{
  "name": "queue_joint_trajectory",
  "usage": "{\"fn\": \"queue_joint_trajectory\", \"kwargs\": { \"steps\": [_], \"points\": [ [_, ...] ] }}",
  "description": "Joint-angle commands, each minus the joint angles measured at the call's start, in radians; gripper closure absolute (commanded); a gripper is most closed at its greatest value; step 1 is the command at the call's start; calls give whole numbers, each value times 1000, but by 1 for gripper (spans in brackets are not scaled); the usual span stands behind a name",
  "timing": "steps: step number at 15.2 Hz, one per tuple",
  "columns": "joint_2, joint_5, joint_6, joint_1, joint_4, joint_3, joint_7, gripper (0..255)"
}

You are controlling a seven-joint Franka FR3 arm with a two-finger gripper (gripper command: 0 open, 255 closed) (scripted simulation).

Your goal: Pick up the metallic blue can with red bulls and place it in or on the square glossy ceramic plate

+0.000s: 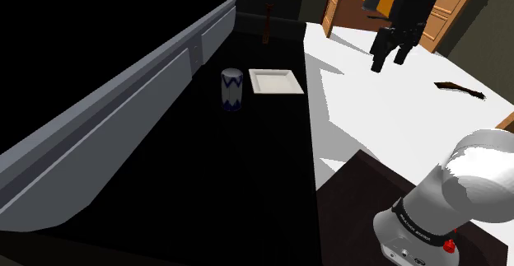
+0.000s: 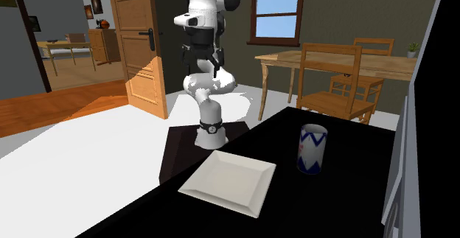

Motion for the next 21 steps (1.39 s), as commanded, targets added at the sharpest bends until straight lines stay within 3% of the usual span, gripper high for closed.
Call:
{"fn": "queue_joint_trajectory", "kwargs": {
  "steps": [1, 11, 21],
  "points": [
    [0, 0, 0, 0, 0, 0, 0, 0],
    [275, 101, 189, 62, 112, 111, 127, 0],
    [590, 130, 310, 107, 338, 207, 242, 0]
  ]
}}
